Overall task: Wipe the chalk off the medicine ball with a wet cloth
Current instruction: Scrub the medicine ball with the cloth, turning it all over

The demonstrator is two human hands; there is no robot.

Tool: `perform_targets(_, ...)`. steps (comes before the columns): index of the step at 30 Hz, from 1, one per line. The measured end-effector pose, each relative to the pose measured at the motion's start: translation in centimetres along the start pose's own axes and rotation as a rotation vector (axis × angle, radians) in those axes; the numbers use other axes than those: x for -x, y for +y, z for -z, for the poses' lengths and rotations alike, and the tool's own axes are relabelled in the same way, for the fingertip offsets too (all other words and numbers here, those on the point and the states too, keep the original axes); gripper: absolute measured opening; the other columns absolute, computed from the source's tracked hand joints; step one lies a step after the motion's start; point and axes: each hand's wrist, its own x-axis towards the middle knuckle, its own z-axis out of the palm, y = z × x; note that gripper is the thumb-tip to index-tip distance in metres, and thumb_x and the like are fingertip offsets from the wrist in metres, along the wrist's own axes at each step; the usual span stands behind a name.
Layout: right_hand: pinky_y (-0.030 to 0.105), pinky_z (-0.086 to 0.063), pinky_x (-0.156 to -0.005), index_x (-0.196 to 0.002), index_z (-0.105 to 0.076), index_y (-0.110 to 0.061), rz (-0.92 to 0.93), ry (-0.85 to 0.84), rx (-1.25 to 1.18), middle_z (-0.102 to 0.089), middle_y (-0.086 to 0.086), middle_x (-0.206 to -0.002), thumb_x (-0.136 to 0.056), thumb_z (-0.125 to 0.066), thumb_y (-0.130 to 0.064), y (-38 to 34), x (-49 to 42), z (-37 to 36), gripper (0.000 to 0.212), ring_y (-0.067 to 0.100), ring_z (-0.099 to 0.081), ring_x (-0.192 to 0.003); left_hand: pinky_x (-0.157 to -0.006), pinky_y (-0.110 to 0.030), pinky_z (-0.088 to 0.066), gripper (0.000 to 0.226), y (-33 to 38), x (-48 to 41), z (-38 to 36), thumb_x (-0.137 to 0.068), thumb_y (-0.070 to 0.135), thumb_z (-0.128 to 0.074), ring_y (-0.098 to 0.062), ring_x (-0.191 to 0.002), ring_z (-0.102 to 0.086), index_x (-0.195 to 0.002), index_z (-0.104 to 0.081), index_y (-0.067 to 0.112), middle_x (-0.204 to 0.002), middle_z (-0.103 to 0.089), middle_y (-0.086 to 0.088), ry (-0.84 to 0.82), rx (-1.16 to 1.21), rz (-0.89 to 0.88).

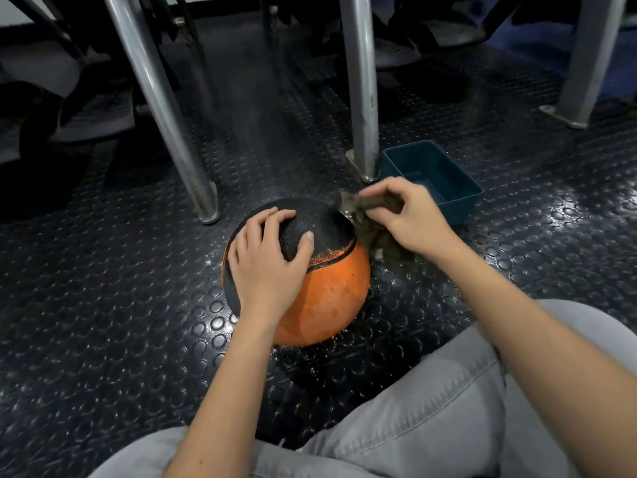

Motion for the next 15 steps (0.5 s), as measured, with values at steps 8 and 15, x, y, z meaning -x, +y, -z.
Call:
perform_targets(8, 0.032, -0.042, -0.091, -0.102, -0.066, -0.021, -0.171, -0.059, 0.437, -0.056, 0.003, -0.108, -0.085, -0.063, -0.006, 2.2, -0.3, 0.1, 0.023, 0.019, -0.052, -0.105, -0.108, -0.032, -0.018, 0.044, 0.2, 0.1, -0.1, -0.083, 0.052, -0.045, -0.012, -0.128, -0.035, -0.123, -0.054, 0.034, -0.133, -0.045, 0.014, -0.006, 0.008, -0.004)
perform_targets(15, 0.031, -0.047, -0.092, -0.093, -0.068, -0.021, -0.061, -0.263, 0.191, -0.060, -0.003, -0.098, -0.080, -0.067, 0.000, 0.9, 0.0, -0.4, 0.025, 0.014, -0.058, -0.099, -0.109, -0.033, -0.019, 0.044, 0.2, -0.1, -0.1, -0.084, 0.052, -0.045, -0.012, -0.128, -0.036, -0.123, -0.054, 0.033, -0.133, -0.046, 0.013, -0.003, 0.007, 0.003)
